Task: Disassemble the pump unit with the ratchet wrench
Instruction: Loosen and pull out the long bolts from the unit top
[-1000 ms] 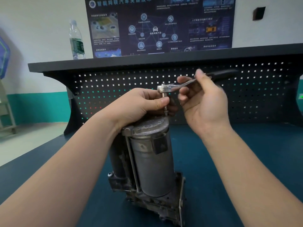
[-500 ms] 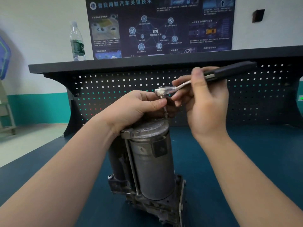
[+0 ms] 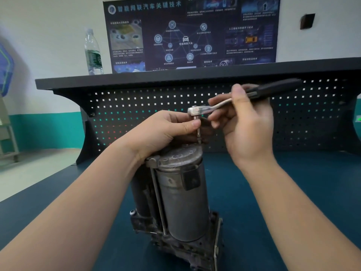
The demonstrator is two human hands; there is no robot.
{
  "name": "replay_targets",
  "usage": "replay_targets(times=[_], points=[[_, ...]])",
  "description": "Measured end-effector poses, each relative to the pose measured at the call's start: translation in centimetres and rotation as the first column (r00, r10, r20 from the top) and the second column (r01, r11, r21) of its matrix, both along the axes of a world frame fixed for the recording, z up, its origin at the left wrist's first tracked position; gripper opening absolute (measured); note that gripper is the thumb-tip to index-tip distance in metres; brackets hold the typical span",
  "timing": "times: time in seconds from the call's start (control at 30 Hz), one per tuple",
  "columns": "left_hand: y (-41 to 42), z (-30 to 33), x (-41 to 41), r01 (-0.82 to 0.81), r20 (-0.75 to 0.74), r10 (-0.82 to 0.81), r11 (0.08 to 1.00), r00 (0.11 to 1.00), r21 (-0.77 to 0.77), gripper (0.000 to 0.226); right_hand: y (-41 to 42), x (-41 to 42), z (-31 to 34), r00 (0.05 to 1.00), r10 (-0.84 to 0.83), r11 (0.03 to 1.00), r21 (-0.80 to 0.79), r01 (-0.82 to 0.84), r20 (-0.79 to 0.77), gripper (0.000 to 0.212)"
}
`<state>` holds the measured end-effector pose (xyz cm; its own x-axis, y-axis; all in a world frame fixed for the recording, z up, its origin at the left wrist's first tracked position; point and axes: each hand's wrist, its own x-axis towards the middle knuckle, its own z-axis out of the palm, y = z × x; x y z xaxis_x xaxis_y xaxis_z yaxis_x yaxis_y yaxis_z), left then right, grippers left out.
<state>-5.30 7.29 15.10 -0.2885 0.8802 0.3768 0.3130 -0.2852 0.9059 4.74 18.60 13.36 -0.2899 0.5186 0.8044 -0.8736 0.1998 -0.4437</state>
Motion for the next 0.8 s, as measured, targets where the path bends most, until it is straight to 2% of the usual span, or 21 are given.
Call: replay_targets(times=[0.03,0.07,0.13,0.17,0.23,0.27,0.3,0.33,0.37,0.4,0.43,0.47,0.53,0.57,0.6,0.63,0.67,0.7,0.73,0.77,0.8], points=[[0.0,0.0,0.1,-0.008,0.013,0.008,1.0,1.0,-0.005,0.025,0.5,0.0,0.3,0.975,0.217,0.953,-0.226,-0.201,0.048,0.03],[0.0,0.1,0.1,-0.025,0.008,0.025,1.0,1.0,-0.012,0.024,1.0,0.0,0.5,0.922,0.382,0.856,-0.399,-0.33,0.057,0.037],[0.1,0.1,0.2,-0.052,-0.013,0.051,0.998,0.999,-0.027,0.021,1.4,-0.3,0.4,0.861,0.508,0.735,-0.539,-0.412,0.034,0.031],[0.1,0.1,0.2,-0.065,-0.019,0.064,0.997,0.998,-0.034,0.02,1.3,-0.5,0.2,0.877,0.479,0.754,-0.524,-0.397,0.025,0.025],[0.2,0.1,0.1,-0.096,-0.031,0.095,0.995,0.995,-0.034,0.019,0.5,-0.9,-0.4,0.978,0.21,0.925,-0.321,-0.202,-0.009,0.014],[0.2,0.1,0.0,-0.103,-0.045,0.102,0.994,0.994,-0.027,0.019,0.0,-0.7,-0.6,0.997,-0.034,0.993,-0.119,0.026,-0.063,0.009],[0.2,0.2,-0.1,-0.106,-0.065,0.105,0.994,0.992,-0.02,0.018,-0.2,-0.5,-0.9,0.95,-0.266,0.951,0.119,0.286,-0.162,0.007],[0.1,0.1,-0.2,-0.102,-0.092,0.101,0.995,0.991,-0.007,0.017,-0.3,-0.4,-1.2,0.876,-0.393,0.814,0.339,0.473,-0.279,0.009],[0.0,0.1,-0.2,-0.086,-0.109,0.086,0.996,0.99,0.004,0.015,-0.3,-0.4,-1.6,0.827,-0.426,0.68,0.473,0.56,-0.367,0.012],[-0.1,0.1,-0.2,-0.055,-0.108,0.056,0.998,0.993,0.015,0.015,-0.4,-0.4,-1.7,0.823,-0.412,0.642,0.515,0.567,-0.392,0.012],[-0.2,0.0,-0.2,-0.019,-0.084,0.02,1.0,0.996,0.017,0.018,-0.6,-0.5,-1.6,0.849,-0.386,0.697,0.488,0.525,-0.361,0.011],[-0.2,0.0,-0.4,0.008,-0.056,-0.007,1.0,0.998,0.012,0.021,-0.7,-0.4,-1.4,0.893,-0.339,0.802,0.405,0.439,-0.295,0.009],[-0.2,-0.1,-0.3,0.031,-0.006,-0.031,1.0,1.0,-0.001,0.024,-0.8,-0.2,-0.6,0.989,-0.104,0.99,0.083,0.113,-0.105,0.01],[-0.1,-0.1,-0.3,0.023,0.002,-0.023,1.0,1.0,-0.007,0.023,-0.3,-0.2,-0.2,0.994,0.107,0.987,-0.118,-0.109,-0.022,0.018],[0.0,-0.1,-0.4,0.002,-0.012,-0.003,1.0,1.0,-0.014,0.021,0.1,-0.1,0.2,0.95,0.313,0.908,-0.296,-0.296,0.009,0.024],[0.0,0.0,-0.3,-0.027,-0.034,0.026,0.999,0.999,-0.026,0.019,0.5,0.0,0.4,0.899,0.439,0.816,-0.421,-0.396,0.006,0.027],[0.1,0.1,-0.3,-0.051,-0.063,0.048,0.998,0.997,-0.033,0.019,0.6,-0.1,0.4,0.881,0.474,0.779,-0.468,-0.418,0.003,0.027],[0.2,0.3,-0.3,-0.07,-0.082,0.067,0.997,0.994,-0.036,0.019,0.6,-0.3,0.2,0.907,0.421,0.818,-0.436,-0.376,0.008,0.026],[0.4,0.3,-0.4,-0.073,-0.102,0.069,0.997,0.992,-0.036,0.019,0.4,-0.4,-0.2,0.961,0.277,0.91,-0.323,-0.26,0.008,0.023],[0.5,0.3,-0.3,-0.084,-0.116,0.079,0.996,0.99,-0.043,0.019,-0.1,-0.4,-0.5,0.997,0.063,0.987,-0.145,-0.067,-0.033,0.018],[0.6,0.3,-0.2,-0.085,-0.128,0.079,0.996,0.989,-0.036,0.016,-0.4,-0.2,-0.7,0.979,-0.16,0.982,0.076,0.171,-0.125,0.012]])
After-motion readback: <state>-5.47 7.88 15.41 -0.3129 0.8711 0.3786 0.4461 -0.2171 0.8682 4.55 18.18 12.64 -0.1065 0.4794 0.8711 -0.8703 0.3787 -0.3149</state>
